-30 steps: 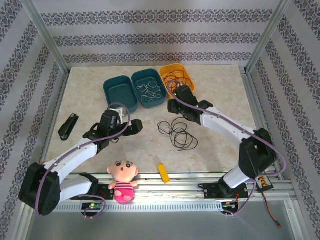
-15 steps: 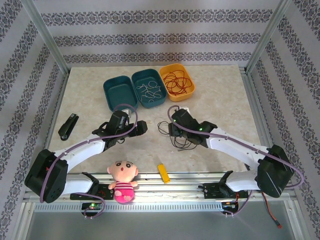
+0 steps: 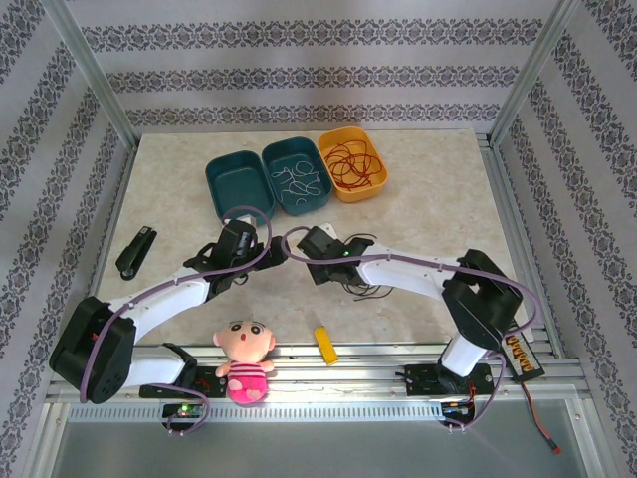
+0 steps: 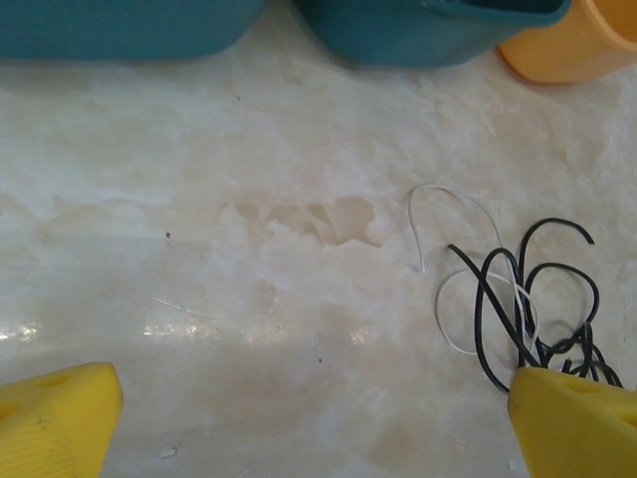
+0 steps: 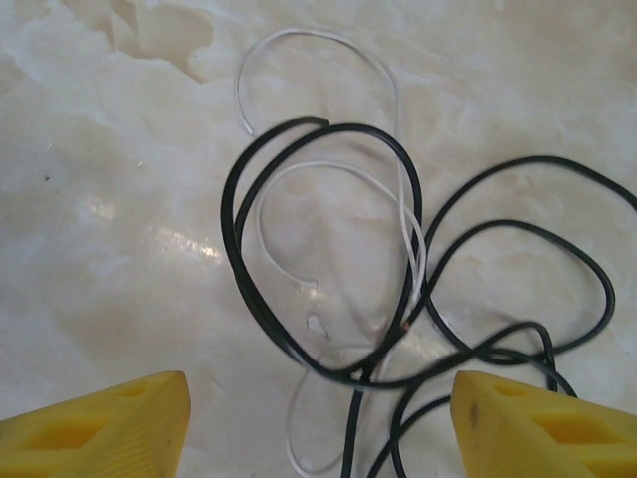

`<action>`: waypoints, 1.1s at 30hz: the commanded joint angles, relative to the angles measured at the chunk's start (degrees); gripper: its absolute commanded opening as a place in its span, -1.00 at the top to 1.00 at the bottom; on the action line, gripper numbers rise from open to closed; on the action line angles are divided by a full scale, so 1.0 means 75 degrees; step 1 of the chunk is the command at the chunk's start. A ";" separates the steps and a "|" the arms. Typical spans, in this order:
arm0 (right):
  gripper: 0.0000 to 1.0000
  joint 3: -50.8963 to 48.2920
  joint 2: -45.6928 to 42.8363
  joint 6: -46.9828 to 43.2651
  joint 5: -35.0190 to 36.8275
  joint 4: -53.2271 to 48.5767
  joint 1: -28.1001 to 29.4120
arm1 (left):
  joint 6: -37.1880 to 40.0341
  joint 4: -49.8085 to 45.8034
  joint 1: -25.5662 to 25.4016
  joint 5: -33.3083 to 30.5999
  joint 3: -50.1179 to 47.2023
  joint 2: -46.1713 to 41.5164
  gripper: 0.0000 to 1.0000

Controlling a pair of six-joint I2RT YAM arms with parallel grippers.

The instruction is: Untangle the cables

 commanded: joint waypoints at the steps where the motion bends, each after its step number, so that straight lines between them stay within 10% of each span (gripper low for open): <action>1: -0.44 0.0394 0.0495 -0.0364 0.0224 -0.0211 0.0018 | -0.0130 -0.0101 -0.0098 -0.0354 -0.0150 -0.0187 -0.99; 10: -0.29 0.0557 0.1309 -0.0175 0.0496 -0.0107 -0.0212 | -0.0152 -0.0233 -0.0098 -0.0489 -0.0163 -0.0144 -0.99; 21: 1.00 0.0210 0.0197 0.0302 0.1362 0.0207 -0.0372 | 0.0158 -0.0107 -0.0098 -0.0011 0.0082 0.0117 -0.99; 33: 1.00 -0.0471 -0.1762 0.0321 0.1263 0.0393 -0.0535 | 0.0851 0.0576 -0.0533 0.0771 0.0719 0.1028 -0.86</action>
